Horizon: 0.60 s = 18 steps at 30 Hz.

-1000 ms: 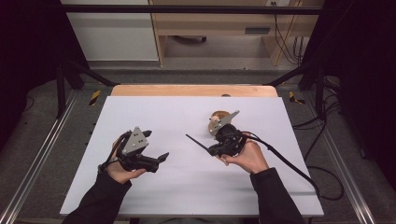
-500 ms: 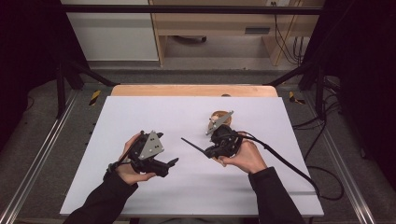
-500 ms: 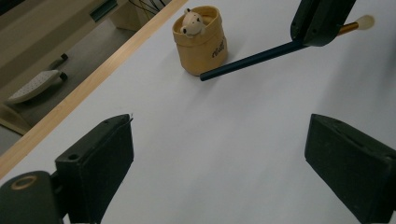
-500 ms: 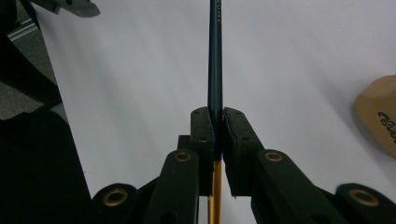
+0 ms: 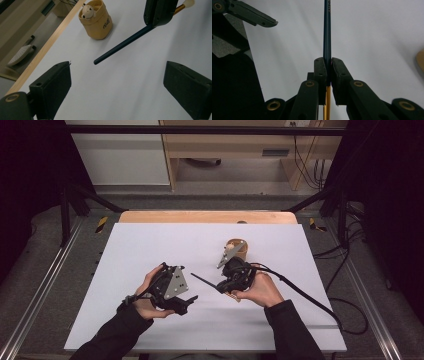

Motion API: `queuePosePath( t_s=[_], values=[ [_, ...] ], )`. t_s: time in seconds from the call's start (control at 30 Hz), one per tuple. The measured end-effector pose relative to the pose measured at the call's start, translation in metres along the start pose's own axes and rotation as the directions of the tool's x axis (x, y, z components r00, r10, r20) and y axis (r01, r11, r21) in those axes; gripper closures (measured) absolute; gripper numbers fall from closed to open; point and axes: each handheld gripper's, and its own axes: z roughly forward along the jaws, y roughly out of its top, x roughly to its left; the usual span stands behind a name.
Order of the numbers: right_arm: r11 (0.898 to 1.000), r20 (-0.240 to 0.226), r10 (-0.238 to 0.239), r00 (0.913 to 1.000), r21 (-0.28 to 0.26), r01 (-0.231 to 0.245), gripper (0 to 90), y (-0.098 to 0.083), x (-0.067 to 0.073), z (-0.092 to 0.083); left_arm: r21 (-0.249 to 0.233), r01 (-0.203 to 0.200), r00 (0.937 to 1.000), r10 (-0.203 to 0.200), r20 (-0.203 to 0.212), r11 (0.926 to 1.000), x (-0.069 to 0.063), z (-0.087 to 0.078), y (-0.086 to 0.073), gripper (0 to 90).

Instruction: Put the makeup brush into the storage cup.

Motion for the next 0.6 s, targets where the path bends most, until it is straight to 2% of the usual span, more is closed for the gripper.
queuePosePath(
  t_s=[0.13, 0.5, 0.57, 0.6],
  values=[
    [1.000, -0.003, 0.002, 1.0000, 0.008, -0.002, 83.4, 0.000, 0.001, 0.004, 0.013, -0.042, 0.9991, 0.042, -0.001, 0.9990, -0.003, 0.002, 0.001, 7.8],
    [1.000, -0.016, 0.006, 0.9998, 0.029, -0.006, 83.4, 0.000, 0.001, 0.012, 0.029, -0.088, 0.9961, 0.088, -0.005, 0.9957, -0.007, 0.008, 0.002, 10.0],
    [0.999, -0.021, 0.009, 0.9997, 0.035, -0.008, 83.4, 0.000, 0.001, 0.012, 0.025, -0.099, 0.9951, 0.099, 0.009, 0.9948, -0.009, 0.010, 0.002, 10.2],
    [0.999, -0.024, 0.009, 0.9997, 0.040, -0.008, 83.4, 0.000, 0.001, 0.013, 0.030, -0.103, 0.9947, 0.103, -0.003, 0.9942, -0.009, 0.011, 0.002, 10.5]
  ],
)
